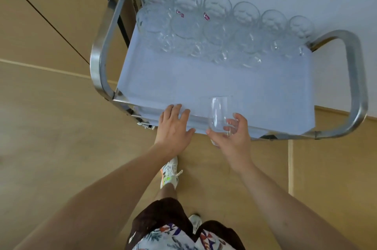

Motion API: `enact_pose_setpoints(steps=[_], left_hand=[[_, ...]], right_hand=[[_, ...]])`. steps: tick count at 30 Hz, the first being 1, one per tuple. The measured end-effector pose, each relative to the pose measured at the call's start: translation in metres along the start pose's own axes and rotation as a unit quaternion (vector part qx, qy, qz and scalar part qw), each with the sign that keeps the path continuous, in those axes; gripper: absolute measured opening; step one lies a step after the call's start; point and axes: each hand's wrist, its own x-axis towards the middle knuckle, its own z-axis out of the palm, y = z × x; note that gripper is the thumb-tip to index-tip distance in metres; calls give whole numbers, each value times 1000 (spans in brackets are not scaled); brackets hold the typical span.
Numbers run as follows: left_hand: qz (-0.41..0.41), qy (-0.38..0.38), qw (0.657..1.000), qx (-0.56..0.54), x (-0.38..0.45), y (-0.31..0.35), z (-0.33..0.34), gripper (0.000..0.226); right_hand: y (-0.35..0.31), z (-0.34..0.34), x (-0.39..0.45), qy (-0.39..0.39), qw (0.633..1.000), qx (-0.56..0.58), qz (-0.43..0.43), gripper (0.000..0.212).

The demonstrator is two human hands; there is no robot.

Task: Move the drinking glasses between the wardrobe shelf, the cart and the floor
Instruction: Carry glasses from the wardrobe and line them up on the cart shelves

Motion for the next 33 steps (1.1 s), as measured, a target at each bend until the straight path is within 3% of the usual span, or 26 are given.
enact_pose_setpoints(steps=[6, 14, 23, 33], left_hand=[[5, 12, 1000, 18, -36, 21, 14, 65], [7, 43, 998, 36, -57, 22, 84, 66], [18, 75, 995, 60, -6, -16, 163, 66], [63, 171, 979, 93, 75, -74, 218, 61]], right_hand=[[42, -27, -27, -15, 999, 36, -14, 92], [129, -32, -13, -33, 997, 43, -52, 92], [205, 11, 51, -27, 992, 44, -112, 90], [232, 77, 150, 19, 968, 92, -231, 90]])
